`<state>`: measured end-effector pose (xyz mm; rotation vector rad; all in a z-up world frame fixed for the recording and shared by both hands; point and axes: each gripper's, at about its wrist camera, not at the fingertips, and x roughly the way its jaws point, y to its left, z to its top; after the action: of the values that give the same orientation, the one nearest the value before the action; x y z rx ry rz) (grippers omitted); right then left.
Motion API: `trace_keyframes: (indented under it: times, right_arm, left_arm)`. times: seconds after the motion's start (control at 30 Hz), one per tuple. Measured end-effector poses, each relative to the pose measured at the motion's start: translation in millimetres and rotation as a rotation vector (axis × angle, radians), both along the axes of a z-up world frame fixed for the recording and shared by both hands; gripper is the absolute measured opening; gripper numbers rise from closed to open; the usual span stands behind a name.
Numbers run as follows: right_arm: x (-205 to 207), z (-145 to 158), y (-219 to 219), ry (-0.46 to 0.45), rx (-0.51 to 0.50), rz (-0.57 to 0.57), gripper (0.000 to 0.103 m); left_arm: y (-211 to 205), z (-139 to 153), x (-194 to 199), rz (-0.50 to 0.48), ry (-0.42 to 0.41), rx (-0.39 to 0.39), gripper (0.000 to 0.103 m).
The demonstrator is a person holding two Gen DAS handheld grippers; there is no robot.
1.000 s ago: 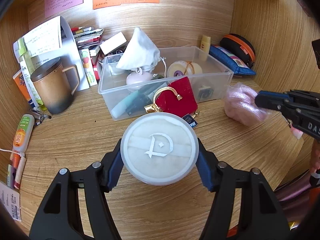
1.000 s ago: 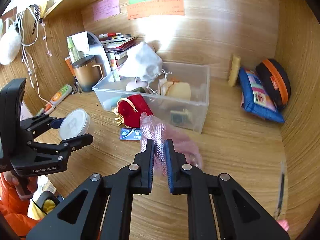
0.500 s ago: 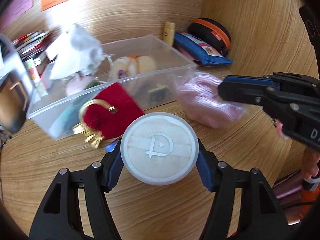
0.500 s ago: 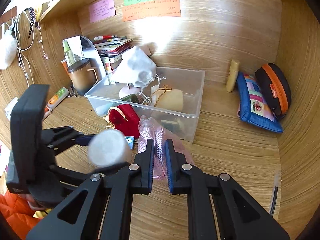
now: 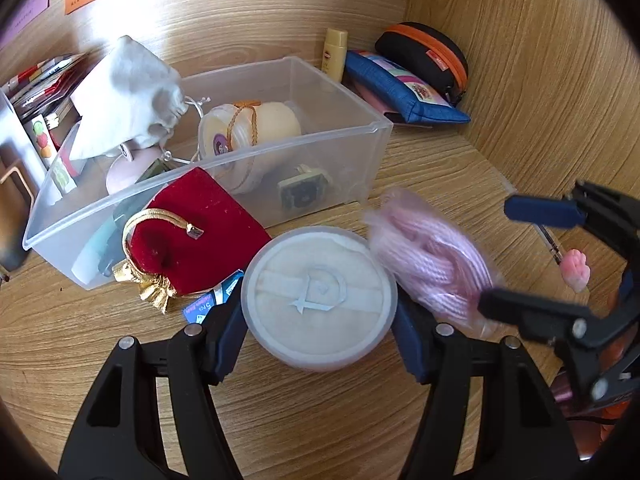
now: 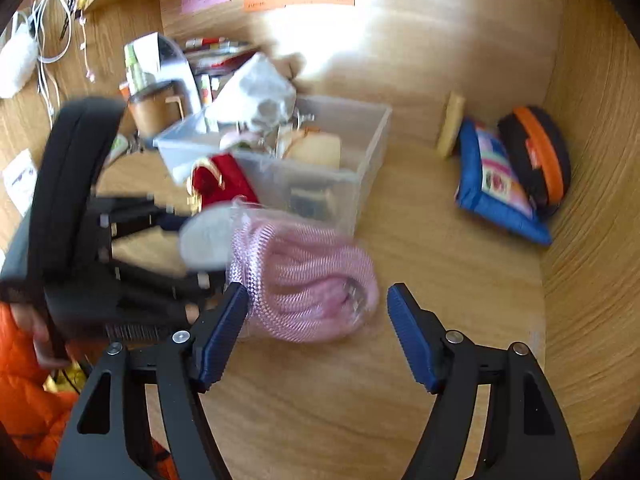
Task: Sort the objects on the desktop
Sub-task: 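Lift the powder case with the left tool while the right tool lifts the pink rope bag, then carry the powder case with the left tool while the right tool carries the rope bag over the box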
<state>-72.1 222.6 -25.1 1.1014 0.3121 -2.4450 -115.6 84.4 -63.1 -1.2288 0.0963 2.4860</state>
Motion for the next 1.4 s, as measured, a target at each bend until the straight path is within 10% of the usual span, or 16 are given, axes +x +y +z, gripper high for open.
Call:
trace_keyframes:
  times: [0.5,0.67,1.4]
  right_arm:
    - [9,-21,-14,0.056,0.132,-0.015,0.068]
    - [-6,-29,-17,0.074,0.142,-0.043,0.04]
    - [-17,26,-25,0.083,-0.011,-0.07,0.019]
  left_arm:
    - [17,9,-4,-0.059,0.023,0.002,0.064]
    - [21,9,-4,-0.06,0.042,-0.018,0.064]
    - [-23,36,10,0.038,0.129,-0.014,0.065]
